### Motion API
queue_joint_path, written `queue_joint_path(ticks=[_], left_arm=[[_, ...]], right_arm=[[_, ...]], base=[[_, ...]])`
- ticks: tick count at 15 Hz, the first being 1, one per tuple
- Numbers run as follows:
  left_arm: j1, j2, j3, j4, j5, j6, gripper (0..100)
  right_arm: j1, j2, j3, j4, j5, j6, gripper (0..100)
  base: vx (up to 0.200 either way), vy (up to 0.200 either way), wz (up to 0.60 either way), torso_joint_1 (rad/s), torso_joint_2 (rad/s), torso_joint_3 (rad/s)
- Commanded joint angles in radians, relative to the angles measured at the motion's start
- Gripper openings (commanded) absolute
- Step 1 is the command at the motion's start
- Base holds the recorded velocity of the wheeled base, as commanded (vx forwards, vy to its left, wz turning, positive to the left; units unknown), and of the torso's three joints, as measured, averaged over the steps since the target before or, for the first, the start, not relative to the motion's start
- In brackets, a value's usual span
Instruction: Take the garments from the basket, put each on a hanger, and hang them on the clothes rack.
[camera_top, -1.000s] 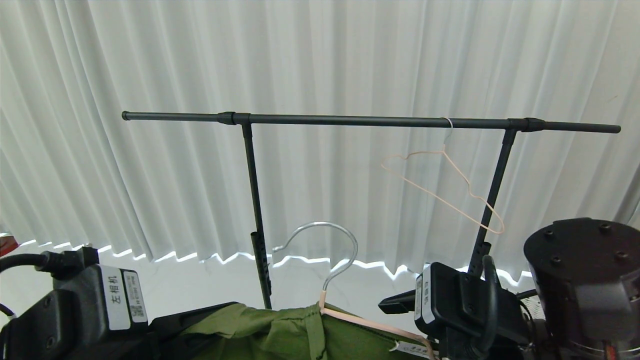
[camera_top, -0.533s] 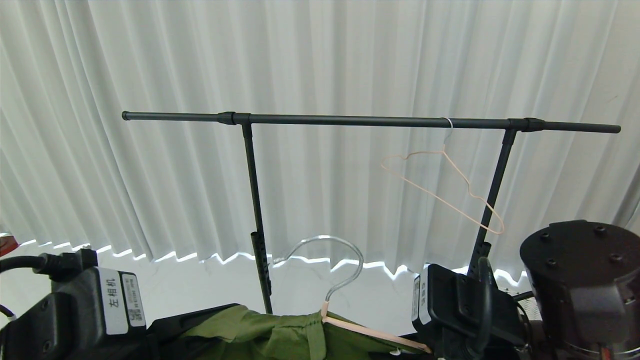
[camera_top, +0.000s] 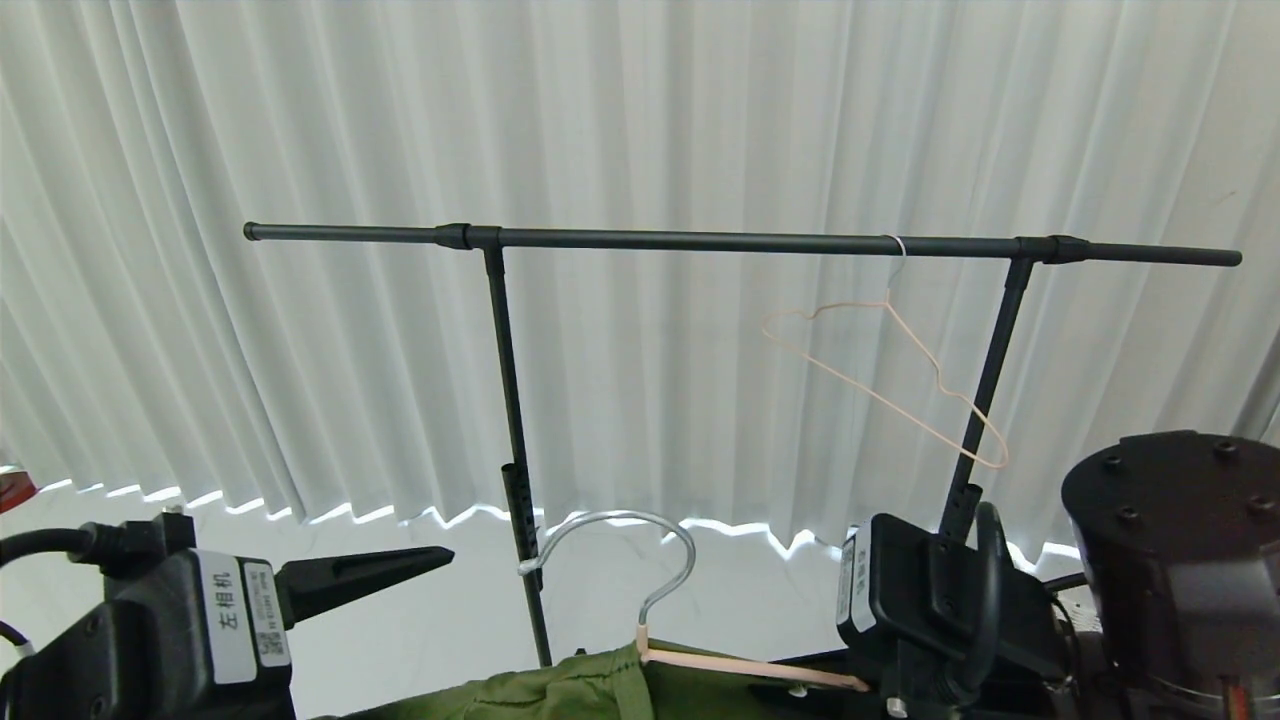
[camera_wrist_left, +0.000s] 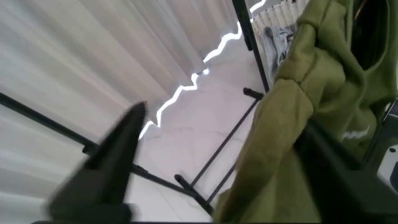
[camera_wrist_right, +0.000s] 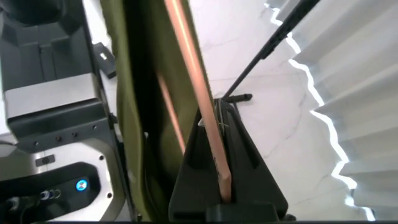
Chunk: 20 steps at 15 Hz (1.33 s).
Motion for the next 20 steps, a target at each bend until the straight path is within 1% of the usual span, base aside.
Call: queue_joint_path(ticks=[1, 3, 4, 6, 7, 8, 10, 12, 15, 19, 20], left_arm=[[0.003, -0.019, 0.013, 0.002, 0.0, -0.001, 100], [0.006, -0.038, 0.024, 0.0, 0.001, -0.009, 100], [0.013, -0.05, 0.031, 0.002, 0.001, -0.009, 100], [0.03, -0.055, 0.045, 0.002, 0.001, -0.012, 100], [0.055, -0.052, 0.059, 0.0, 0.001, -0.011, 100], [0.099, -0.047, 0.09, 0.0, 0.001, -0.008, 100], [0.19, -0.013, 0.18, 0.002, -0.003, 0.002, 100], [0.211, 0.02, 0.225, 0.002, -0.003, -0.006, 100], [0.214, 0.094, 0.217, 0.0, -0.01, -0.012, 100], [0.217, 0.102, 0.216, 0.0, -0.025, -0.012, 100], [0.219, 0.105, 0.216, 0.0, -0.025, -0.012, 0]], right_arm=[[-0.028, -0.045, -0.003, 0.026, -0.008, 0.0, 0], [-0.079, -0.091, -0.021, 0.108, -0.027, 0.0, 0], [-0.12, -0.122, -0.026, 0.14, -0.03, 0.0, 0], [-0.163, -0.163, -0.026, 0.17, -0.03, -0.002, 0], [-0.168, -0.183, -0.027, 0.19, -0.03, -0.002, 0], [-0.168, -0.2, -0.029, 0.206, -0.03, -0.002, 0], [-0.169, -0.238, -0.027, 0.236, -0.03, -0.002, 0], [-0.166, -0.258, -0.026, 0.247, -0.025, -0.005, 0], [-0.163, -0.264, -0.026, 0.247, -0.01, -0.052, 0], [-0.163, -0.264, -0.024, 0.247, -0.002, -0.062, 0], [-0.163, -0.264, -0.024, 0.247, -0.002, -0.062, 0]], base=[[0.0, 0.0, 0.0, 0.0, 0.0, 0.0], [0.0, 0.0, 0.0, 0.0, 0.0, 0.0], [0.0, 0.0, 0.0, 0.0, 0.0, 0.0], [0.0, 0.0, 0.0, 0.0, 0.0, 0.0], [0.0, 0.0, 0.0, 0.0, 0.0, 0.0], [0.0, 0.0, 0.0, 0.0, 0.0, 0.0], [0.0, 0.0, 0.0, 0.0, 0.0, 0.0], [0.0, 0.0, 0.0, 0.0, 0.0, 0.0], [0.0, 0.0, 0.0, 0.0, 0.0, 0.0], [0.0, 0.0, 0.0, 0.0, 0.0, 0.0], [0.0, 0.0, 0.0, 0.0, 0.0, 0.0]])
